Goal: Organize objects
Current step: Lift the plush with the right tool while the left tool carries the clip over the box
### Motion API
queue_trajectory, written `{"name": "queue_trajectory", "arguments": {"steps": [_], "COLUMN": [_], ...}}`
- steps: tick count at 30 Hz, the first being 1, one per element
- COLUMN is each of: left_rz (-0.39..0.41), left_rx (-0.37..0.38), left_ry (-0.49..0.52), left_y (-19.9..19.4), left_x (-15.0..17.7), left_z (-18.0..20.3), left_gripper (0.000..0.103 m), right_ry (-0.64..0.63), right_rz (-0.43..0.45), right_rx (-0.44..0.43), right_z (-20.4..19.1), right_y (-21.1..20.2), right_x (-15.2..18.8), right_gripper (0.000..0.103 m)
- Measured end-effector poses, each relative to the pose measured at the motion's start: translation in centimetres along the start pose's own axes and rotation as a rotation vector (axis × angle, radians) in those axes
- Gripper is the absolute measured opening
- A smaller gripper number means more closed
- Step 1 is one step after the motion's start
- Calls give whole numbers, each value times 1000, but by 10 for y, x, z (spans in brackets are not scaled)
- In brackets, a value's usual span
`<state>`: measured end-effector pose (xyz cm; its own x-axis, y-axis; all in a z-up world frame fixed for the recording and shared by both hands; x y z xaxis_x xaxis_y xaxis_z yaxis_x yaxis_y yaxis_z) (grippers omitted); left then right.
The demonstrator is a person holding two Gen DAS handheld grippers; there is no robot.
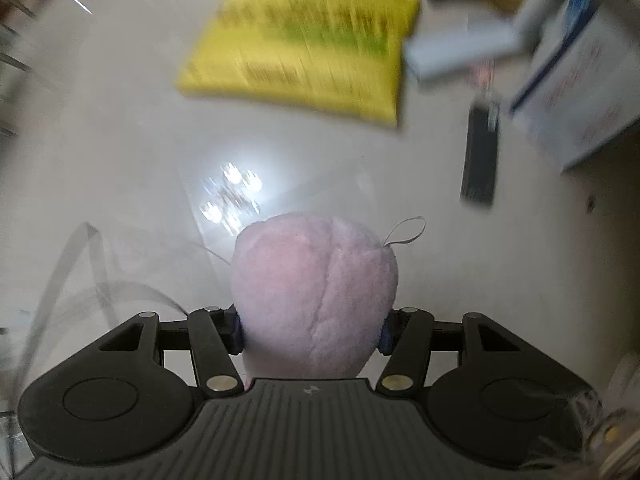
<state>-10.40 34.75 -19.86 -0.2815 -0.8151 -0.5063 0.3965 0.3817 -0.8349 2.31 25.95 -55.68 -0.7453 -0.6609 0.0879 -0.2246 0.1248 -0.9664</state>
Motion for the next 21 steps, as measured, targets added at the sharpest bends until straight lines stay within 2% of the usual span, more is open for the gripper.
{"name": "queue_trajectory", "arguments": {"steps": [5, 7, 10, 12, 16, 21], "left_rz": [15, 27, 54, 55, 35, 33], "left_rx": [26, 47, 115, 190, 338, 498], "left_ry": [94, 142, 207, 256, 423, 634], "left_y": [-70, -94, -122, -133, -142, -155], "left_x": [-36, -46, -56, -59, -57, -47], "left_z": [37, 53, 79, 97, 142, 198], "left_gripper": [39, 39, 39, 39, 39, 39], "right_ry": [-183, -212, -266, -284, -196, 112], "right_rz": [124, 173, 237, 286, 365, 499], "right_rx": [-13, -32, -50, -50, -33, 40], "right_z": [-42, -48, -63, -64, -52, -9], "right_y": [-171, -236, -323, -369, -431, -482], "right_x": [16, 26, 44, 58, 88, 118], "right_gripper": [55, 56, 56, 56, 56, 57]}}
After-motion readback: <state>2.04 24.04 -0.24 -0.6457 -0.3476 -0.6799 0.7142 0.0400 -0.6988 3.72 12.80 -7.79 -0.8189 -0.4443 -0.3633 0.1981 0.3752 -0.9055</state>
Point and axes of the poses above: each gripper's, at about its wrist camera, not at the fingertips, and y roughly the way its jaws point, z to its right, x to its underside, the point moved 9 cm from there along y, roughly the way its jaws point, and after that the axes turned 14 degrees about -z, right-handed, at the moved point
